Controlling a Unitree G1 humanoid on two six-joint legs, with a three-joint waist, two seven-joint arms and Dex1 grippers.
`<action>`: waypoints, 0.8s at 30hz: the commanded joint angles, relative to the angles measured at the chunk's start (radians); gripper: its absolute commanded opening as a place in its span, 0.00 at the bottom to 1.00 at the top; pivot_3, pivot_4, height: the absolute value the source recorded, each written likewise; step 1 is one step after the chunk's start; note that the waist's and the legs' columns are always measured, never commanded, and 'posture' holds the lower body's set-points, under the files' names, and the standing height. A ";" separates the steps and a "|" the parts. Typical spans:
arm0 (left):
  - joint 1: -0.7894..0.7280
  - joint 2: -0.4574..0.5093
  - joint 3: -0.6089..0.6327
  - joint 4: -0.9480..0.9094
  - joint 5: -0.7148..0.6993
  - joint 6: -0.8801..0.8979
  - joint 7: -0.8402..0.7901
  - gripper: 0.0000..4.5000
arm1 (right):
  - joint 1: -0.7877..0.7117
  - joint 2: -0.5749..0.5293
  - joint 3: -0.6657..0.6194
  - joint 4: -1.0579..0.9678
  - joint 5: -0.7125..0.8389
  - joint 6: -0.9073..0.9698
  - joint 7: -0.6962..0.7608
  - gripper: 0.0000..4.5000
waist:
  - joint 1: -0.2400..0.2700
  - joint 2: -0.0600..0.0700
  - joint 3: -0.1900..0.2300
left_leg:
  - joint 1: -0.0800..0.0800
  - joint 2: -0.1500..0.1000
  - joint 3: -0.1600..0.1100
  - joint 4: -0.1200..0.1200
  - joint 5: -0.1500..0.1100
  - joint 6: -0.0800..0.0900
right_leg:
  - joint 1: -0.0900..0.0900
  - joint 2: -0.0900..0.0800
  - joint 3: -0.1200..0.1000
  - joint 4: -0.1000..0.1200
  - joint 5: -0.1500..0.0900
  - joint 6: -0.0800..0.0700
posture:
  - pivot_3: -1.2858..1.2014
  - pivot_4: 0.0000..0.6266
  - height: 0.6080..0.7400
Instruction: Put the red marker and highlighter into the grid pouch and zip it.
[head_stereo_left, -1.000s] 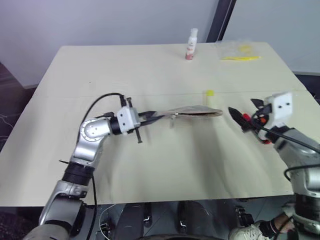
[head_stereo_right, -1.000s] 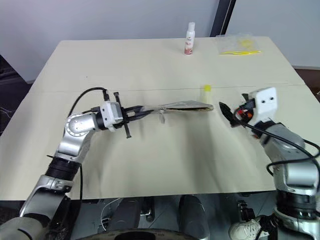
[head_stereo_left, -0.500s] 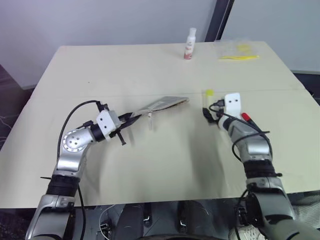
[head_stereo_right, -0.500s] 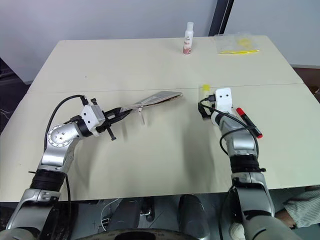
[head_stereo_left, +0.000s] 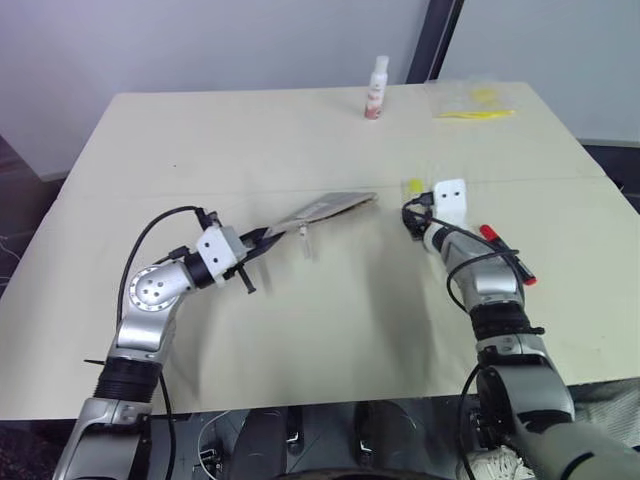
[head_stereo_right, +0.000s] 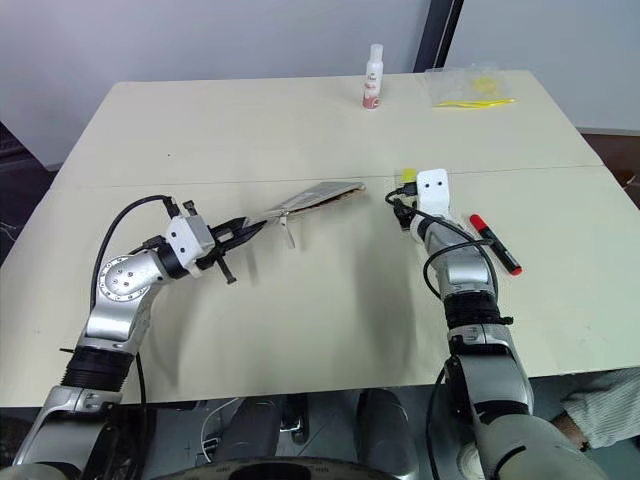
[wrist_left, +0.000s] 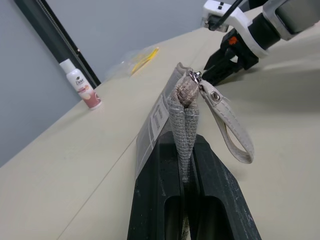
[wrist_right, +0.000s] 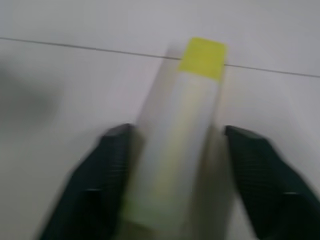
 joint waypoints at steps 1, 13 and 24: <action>-0.019 -0.001 -0.010 -0.021 -0.001 -0.021 -0.004 0.00 | 0.086 -0.024 -0.056 -0.135 0.047 0.102 0.014 0.23 | 0.005 0.000 0.000 | 0.000 0.000 0.000 0.000 0.000 0.000 | 0.000 0.000 0.000 0.000 0.000 0.000 | 0.52 0.24 1.00; -0.082 -0.060 -0.046 0.065 -0.030 -0.040 -0.051 0.00 | 0.536 -0.487 -0.097 -0.738 0.219 -0.042 0.695 0.21 | 0.025 0.000 0.001 | 0.000 0.000 -0.001 -0.001 -0.002 0.000 | -0.002 -0.001 -0.001 -0.003 -0.001 0.000 | 0.52 0.24 1.00; -0.093 -0.090 -0.110 0.102 0.008 -0.096 -0.093 0.00 | 0.502 -0.394 -0.066 -0.733 0.238 -0.015 0.595 0.21 | 0.026 -0.002 0.001 | 0.000 0.004 0.001 0.000 -0.002 -0.001 | -0.003 -0.001 -0.001 -0.004 0.001 -0.002 | 0.52 0.24 1.00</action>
